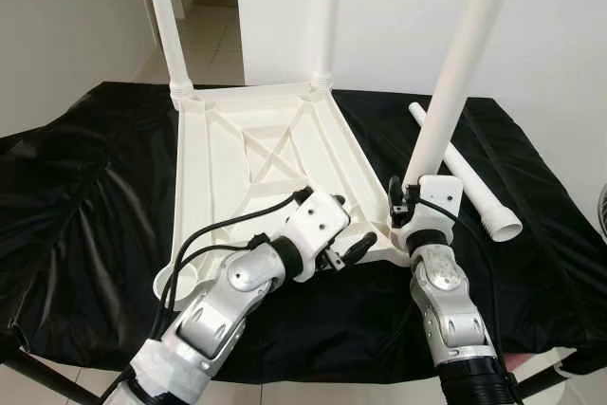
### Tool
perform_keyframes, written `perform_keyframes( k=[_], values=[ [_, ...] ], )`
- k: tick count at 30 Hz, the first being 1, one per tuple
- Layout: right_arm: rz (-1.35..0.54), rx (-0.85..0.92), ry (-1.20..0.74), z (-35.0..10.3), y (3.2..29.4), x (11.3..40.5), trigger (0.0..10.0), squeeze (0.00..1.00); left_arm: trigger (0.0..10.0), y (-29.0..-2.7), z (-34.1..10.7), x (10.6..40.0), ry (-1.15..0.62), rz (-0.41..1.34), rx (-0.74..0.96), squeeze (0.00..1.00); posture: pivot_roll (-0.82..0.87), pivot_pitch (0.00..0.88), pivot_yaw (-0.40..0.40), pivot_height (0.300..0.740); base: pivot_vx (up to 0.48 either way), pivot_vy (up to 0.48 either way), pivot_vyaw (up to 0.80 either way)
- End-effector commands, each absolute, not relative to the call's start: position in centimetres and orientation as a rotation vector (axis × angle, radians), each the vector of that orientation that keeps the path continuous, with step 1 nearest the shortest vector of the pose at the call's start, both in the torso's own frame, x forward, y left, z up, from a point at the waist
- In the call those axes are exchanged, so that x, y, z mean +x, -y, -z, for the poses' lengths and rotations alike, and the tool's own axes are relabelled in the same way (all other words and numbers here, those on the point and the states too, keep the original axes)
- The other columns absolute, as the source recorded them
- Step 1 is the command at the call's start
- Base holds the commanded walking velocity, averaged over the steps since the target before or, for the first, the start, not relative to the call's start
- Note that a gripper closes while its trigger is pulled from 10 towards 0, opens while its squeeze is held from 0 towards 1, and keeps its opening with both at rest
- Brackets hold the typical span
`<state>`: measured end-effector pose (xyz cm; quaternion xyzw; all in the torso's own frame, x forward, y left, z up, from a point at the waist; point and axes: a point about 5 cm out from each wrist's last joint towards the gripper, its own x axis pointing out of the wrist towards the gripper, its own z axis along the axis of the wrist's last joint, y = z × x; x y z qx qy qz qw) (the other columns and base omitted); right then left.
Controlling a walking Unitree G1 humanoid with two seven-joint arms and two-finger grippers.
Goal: Building children table
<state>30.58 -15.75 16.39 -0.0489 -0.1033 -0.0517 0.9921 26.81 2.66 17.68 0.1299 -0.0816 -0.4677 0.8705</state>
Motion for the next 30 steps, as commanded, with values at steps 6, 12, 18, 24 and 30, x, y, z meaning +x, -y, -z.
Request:
perform_keyframes(
  k=[6,12,18,24,30],
  values=[
    [0.105,-0.091,0.172,-15.5,15.6,29.1,10.0,0.00,10.0,-2.5,-17.5,26.1,0.156,1.044,0.250,0.00,-0.06,0.032,0.043,0.740,0.000,0.000,0.00],
    [0.098,-0.094,0.163,-15.3,15.5,28.8,10.0,0.00,10.0,-2.5,-17.4,25.8,0.147,1.061,0.242,0.00,-0.06,0.037,0.043,0.740,0.000,0.000,0.00],
    [0.063,-0.102,0.148,-15.0,15.2,28.6,10.0,0.00,10.0,-2.5,-17.2,25.4,0.126,1.088,0.234,0.00,-0.06,0.041,0.042,0.740,0.000,0.000,0.00],
    [0.006,-0.117,0.133,-14.6,14.7,28.6,10.0,0.00,10.0,-2.5,-16.9,25.0,0.085,1.101,0.197,0.00,-0.05,0.046,0.040,0.740,0.000,0.000,0.00],
    [-0.026,-0.162,0.132,-14.5,14.8,28.2,10.0,0.00,10.0,-2.7,-16.9,24.7,0.068,1.106,0.183,0.00,-0.05,0.051,0.041,0.740,0.000,0.000,0.00]
  ],
)
